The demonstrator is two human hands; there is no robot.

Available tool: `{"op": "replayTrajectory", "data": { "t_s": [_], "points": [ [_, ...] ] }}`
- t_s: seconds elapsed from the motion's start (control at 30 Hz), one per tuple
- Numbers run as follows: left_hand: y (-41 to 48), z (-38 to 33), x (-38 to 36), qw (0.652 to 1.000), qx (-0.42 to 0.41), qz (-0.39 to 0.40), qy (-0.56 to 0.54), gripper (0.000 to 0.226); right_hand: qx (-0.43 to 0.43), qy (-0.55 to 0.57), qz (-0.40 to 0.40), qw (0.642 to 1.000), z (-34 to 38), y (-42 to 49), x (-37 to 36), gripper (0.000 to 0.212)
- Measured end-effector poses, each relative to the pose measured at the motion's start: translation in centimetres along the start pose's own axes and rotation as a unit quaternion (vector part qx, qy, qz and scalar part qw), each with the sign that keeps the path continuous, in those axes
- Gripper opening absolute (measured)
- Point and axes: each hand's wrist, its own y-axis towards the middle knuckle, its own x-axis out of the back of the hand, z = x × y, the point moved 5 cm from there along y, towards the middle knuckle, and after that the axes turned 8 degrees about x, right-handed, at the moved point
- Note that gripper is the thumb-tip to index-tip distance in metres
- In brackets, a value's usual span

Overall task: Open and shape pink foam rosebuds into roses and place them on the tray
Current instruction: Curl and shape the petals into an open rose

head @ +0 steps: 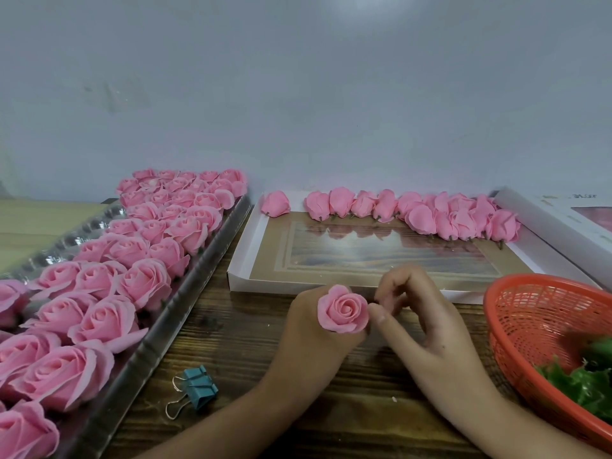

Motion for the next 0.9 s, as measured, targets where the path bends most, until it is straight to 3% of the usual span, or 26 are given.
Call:
{"op": "replayTrajectory", "data": {
  "t_s": [0.47,0.57,0.7,0.9],
  "points": [
    [-0.4,-0.3,0.0,1.0,-0.019,0.012,-0.012,0.039,-0.01,-0.004,0.05,0.999,0.1,0.0,-0.6,0.026],
    [-0.1,0.2,-0.3,0.999,0.005,0.034,-0.026,0.034,-0.005,-0.002,0.05,0.999,0.3,0.0,-0.5,0.027],
    [0.0,0.8,-0.3,0.995,0.048,0.037,-0.081,0.043,0.0,-0.008,0.054,0.999,0.5,-0.1,-0.6,0.019],
    [0.0,0.5,0.0,1.0,-0.001,-0.01,0.002,0.046,-0.03,0.028,0.055,0.998,0.2,-0.1,-0.7,0.014]
  ]
}}
